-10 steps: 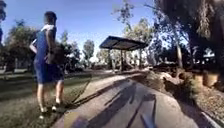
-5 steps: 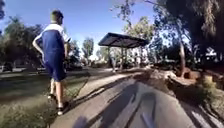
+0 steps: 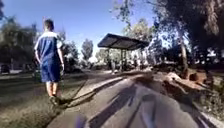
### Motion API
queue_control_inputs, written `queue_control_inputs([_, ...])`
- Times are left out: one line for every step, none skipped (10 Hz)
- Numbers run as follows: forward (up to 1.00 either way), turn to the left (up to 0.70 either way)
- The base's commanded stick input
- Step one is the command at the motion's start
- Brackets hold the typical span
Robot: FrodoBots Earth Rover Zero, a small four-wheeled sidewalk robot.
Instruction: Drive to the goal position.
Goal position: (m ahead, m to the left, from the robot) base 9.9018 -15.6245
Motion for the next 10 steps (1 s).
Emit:
queue_control_inputs([0.98, 0.00])
queue_control_inputs([0.98, 0.04])
queue_control_inputs([0.98, 0.34])
queue_control_inputs([0.98, 0.38])
queue_control_inputs([0.98, 0.00])
queue_control_inputs([0.98, 0.00])
queue_control_inputs([0.98, 0.00])
queue_control_inputs([0.98, 0.00])
queue_control_inputs([0.98, 0.00])
queue_control_inputs([0.98, 0.03])
